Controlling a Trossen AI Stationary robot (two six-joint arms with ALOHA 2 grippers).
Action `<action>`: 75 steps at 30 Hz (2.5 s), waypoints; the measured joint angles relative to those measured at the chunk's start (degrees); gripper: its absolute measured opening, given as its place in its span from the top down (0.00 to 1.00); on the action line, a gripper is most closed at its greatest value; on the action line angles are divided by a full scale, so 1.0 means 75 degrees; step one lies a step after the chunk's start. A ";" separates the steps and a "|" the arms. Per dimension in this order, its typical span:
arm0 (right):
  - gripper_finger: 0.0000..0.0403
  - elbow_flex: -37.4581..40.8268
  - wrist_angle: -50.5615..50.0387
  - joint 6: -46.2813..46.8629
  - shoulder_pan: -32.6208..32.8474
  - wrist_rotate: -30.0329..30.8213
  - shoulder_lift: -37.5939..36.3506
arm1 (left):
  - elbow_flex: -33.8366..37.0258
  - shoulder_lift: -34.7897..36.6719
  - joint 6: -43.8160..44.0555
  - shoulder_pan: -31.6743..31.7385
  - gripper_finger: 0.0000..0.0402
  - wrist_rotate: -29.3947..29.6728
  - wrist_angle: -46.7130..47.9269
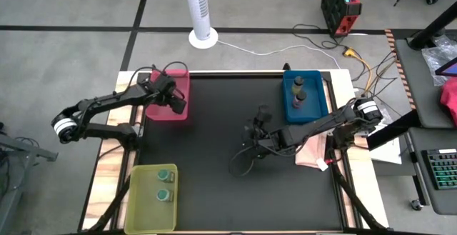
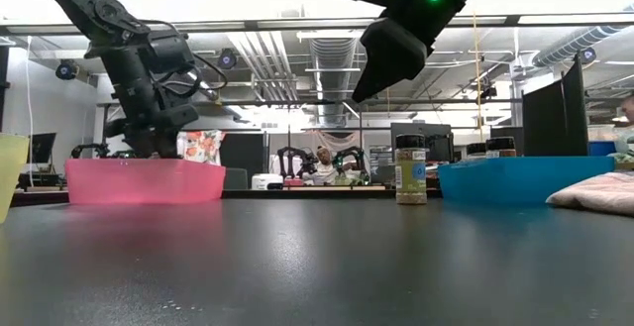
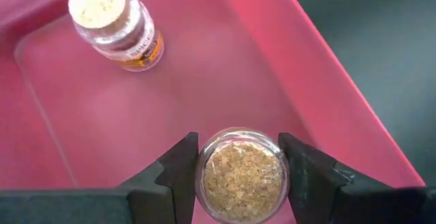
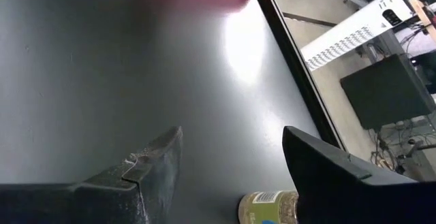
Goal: Sort spices by type
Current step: Put the brown seasoning into the pink bin, then put the black seasoning into the blue bin
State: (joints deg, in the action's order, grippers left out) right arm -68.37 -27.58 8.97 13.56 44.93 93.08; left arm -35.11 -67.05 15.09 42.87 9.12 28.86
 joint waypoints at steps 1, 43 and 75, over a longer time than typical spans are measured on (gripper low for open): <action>0.39 0.0007 -0.0002 0.0000 0.0000 -0.0002 0.0003 | 0.0002 0.0000 0.0002 0.0000 0.62 0.0053 -0.0012; 0.31 0.0077 0.0003 0.0221 0.0000 -0.0256 0.0003 | -0.0204 -0.0451 0.0128 0.0000 0.46 0.1121 -0.0065; 0.30 -0.0813 -0.0703 0.2709 -0.0604 -0.1478 -0.0364 | -0.0604 0.2492 0.1596 -0.8397 0.46 0.5135 0.0275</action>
State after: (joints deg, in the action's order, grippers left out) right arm -74.46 -32.85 29.29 9.04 33.84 90.35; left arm -39.64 -48.35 27.06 -20.11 47.63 30.93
